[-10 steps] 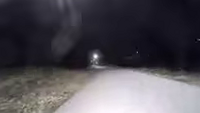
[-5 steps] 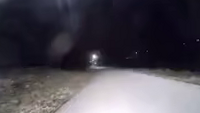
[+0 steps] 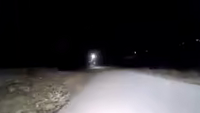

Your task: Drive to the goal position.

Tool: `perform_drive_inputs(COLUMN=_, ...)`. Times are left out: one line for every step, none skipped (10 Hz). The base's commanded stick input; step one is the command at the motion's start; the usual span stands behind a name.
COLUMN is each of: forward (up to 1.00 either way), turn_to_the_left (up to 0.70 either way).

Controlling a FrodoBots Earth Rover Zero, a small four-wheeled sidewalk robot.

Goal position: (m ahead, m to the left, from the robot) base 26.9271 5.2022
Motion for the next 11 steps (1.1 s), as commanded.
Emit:
perform_drive_inputs(forward=1.0, turn_to_the_left=0.0)
perform_drive_inputs(forward=1.0, turn_to_the_left=0.0)
perform_drive_inputs(forward=1.0, turn_to_the_left=0.0)
perform_drive_inputs(forward=1.0, turn_to_the_left=0.0)
perform_drive_inputs(forward=1.0, turn_to_the_left=0.0)
perform_drive_inputs(forward=1.0, turn_to_the_left=0.0)
perform_drive_inputs(forward=1.0, turn_to_the_left=0.0)
perform_drive_inputs(forward=1.0, turn_to_the_left=0.0)
perform_drive_inputs(forward=1.0, turn_to_the_left=0.0)
perform_drive_inputs(forward=1.0, turn_to_the_left=0.0)
perform_drive_inputs(forward=1.0, turn_to_the_left=0.0)
